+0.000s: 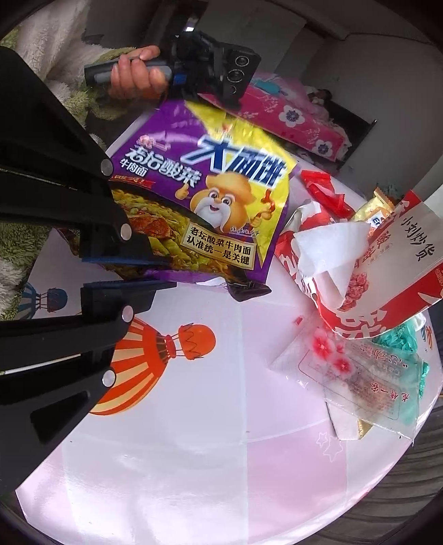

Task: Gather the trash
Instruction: 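Return to the table and grasp the purple noodle bag with the right tool, then grasp the noodle bag with the left tool while the right tool grasps white tissue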

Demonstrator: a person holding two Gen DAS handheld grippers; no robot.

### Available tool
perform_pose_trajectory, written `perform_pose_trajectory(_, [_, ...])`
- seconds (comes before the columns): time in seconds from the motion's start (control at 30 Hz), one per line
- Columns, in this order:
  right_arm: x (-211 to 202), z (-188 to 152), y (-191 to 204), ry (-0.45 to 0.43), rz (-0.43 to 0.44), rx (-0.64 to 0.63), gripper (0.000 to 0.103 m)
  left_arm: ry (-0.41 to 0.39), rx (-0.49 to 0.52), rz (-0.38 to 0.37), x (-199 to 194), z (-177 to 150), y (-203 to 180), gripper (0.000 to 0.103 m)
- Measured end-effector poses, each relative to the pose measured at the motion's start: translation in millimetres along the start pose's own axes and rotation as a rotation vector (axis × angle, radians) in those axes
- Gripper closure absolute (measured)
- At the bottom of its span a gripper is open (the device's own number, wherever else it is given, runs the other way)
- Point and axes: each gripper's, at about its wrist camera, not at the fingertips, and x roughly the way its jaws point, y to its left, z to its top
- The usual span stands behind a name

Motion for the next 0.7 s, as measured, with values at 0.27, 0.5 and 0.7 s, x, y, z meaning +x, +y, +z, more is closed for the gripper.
perform_pose_trajectory(0.27, [-4.0,-4.2,-5.3,-0.017,0.006,-0.004,0.096,0.076,0.172,0.382,38.0,-14.3,-20.0,0.089])
perform_pose_trajectory(0.5, [-18.3,-4.7,-2.2,-0.039,0.005,-0.01,0.087,0.06,0.354,0.565,50.0,-27.1,-47.4,0.099])
perform_pose_trajectory(0.7, [-49.1,11.9,-39.5,-0.155,-0.023,0.112,0.078,-0.013,0.317,0.628,34.4,-15.7,-38.2,0.1])
